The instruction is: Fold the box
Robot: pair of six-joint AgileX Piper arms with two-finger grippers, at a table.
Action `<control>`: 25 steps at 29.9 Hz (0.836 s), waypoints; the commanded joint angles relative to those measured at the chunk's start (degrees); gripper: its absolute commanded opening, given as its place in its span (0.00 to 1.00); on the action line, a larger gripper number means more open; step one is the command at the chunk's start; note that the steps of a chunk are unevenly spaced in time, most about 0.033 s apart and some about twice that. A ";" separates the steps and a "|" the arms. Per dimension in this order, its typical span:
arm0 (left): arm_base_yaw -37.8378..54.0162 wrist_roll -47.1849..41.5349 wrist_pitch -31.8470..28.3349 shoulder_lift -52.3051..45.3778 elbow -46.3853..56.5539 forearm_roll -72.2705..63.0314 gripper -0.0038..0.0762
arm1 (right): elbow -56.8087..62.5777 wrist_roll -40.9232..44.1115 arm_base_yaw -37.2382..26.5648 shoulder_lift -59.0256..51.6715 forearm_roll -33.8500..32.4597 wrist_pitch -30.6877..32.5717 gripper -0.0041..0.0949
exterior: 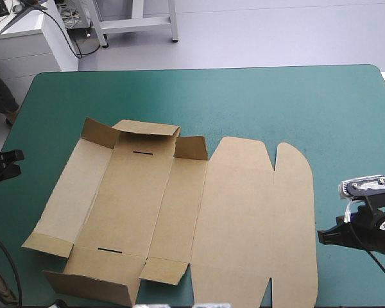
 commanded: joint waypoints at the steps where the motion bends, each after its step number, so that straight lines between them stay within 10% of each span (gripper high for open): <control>1: 0.63 0.82 0.82 -0.78 -1.84 -2.39 0.04 | -1.25 -0.20 -0.35 0.02 1.61 -2.32 0.02; 11: 0.63 6.75 0.42 -0.78 -1.61 -0.50 0.08 | -1.25 -0.20 -0.35 0.02 1.75 -2.32 0.02; 20: 0.63 6.94 0.43 0.28 -1.61 -1.31 0.83 | -1.25 -0.58 -0.35 0.02 1.75 -2.46 0.02; 25: 0.63 8.15 1.14 2.32 -1.25 -1.59 0.86 | -1.25 -0.58 -0.35 0.02 1.75 -2.46 0.02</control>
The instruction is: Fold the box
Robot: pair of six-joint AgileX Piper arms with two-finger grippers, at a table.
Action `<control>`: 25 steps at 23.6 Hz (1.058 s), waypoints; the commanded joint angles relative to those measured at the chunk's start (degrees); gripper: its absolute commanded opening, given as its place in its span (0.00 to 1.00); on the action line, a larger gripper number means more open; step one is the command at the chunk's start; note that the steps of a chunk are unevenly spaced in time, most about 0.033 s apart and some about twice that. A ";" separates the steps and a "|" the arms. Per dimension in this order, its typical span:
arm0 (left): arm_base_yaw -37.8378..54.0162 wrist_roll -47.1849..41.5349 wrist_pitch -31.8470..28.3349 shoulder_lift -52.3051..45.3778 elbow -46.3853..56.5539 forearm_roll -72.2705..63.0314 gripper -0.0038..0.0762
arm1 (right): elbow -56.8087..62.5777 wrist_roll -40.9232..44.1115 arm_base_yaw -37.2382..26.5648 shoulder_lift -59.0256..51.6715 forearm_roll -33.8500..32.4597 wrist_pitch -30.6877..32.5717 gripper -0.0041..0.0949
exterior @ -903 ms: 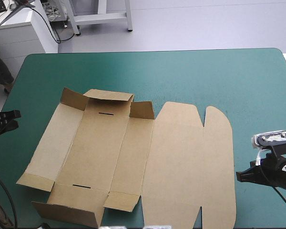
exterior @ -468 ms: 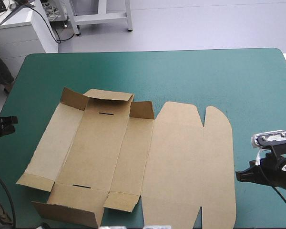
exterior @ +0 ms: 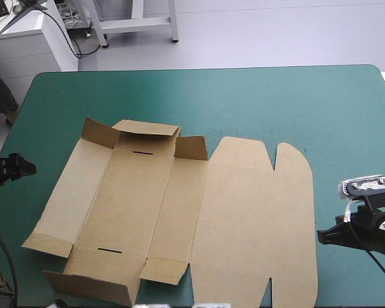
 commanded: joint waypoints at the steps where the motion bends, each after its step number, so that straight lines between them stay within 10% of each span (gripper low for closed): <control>1: 0.15 1.47 0.78 -0.12 -0.85 -2.91 0.85 | -1.25 -0.53 -0.35 0.02 1.49 -2.35 0.02; 25: -4.03 19.08 -0.26 4.00 16.03 -7.27 0.84 | -1.25 -0.53 -0.35 0.02 1.71 -2.35 0.02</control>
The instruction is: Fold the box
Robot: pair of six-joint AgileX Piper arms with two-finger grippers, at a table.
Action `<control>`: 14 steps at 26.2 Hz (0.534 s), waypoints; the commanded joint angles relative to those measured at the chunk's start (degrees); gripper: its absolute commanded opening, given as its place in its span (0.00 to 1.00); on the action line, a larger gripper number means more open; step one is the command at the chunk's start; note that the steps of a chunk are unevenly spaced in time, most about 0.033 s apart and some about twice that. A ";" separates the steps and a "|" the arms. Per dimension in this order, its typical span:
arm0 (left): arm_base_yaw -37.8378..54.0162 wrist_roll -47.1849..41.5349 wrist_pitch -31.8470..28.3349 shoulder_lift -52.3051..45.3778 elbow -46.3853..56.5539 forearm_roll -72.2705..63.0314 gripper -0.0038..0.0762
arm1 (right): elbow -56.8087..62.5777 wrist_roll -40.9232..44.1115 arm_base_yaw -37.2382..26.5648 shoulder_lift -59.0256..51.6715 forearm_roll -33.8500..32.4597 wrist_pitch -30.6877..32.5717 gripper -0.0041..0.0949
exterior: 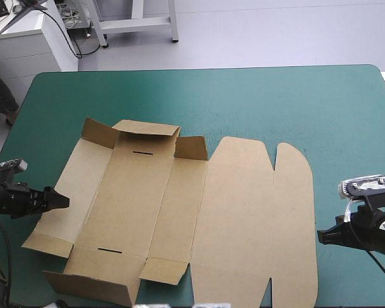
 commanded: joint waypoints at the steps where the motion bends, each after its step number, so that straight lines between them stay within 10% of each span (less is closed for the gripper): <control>1: -4.25 0.19 1.32 -0.50 -1.02 -1.45 0.84 | -1.29 -0.53 -0.35 0.02 1.71 -2.24 0.02; 14: -9.39 -3.91 5.76 1.32 -1.02 -0.33 0.83 | -1.29 -0.53 -0.35 0.02 1.84 -1.99 0.02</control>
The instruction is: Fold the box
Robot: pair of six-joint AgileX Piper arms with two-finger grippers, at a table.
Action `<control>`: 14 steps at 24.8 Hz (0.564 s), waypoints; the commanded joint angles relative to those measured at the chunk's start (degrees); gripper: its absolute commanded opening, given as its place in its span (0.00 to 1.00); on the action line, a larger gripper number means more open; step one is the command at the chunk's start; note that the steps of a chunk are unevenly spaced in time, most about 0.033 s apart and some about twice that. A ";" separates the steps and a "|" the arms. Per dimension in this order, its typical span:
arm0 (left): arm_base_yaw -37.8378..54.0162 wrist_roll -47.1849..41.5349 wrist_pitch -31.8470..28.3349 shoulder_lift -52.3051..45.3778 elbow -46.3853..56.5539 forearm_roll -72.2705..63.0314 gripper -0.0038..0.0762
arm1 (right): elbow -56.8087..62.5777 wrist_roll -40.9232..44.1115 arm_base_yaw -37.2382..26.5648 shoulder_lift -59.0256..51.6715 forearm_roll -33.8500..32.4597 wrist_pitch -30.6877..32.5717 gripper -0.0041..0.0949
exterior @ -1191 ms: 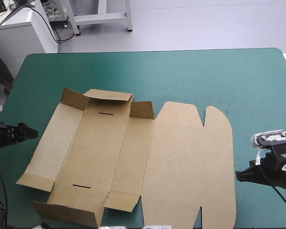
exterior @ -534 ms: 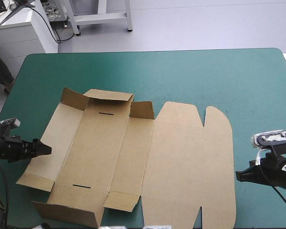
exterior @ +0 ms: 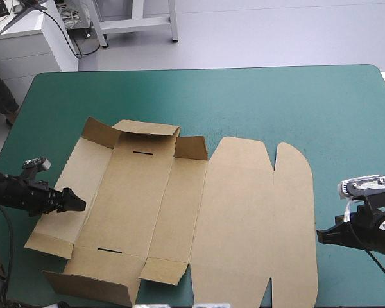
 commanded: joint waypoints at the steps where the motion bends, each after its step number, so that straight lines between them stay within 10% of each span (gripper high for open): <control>1: -0.47 -1.40 6.01 -1.74 -1.02 -2.50 0.81 | -1.29 -0.53 -0.35 0.02 1.43 -1.99 0.02; 8: -0.47 0.66 6.01 -1.74 -1.02 -2.04 0.28 | -1.29 -0.53 -0.35 0.02 1.43 -2.24 0.02; 14: -3.18 1.89 6.01 -1.74 -1.02 2.22 0.07 | -1.29 -0.70 -0.35 0.02 1.43 -2.33 0.02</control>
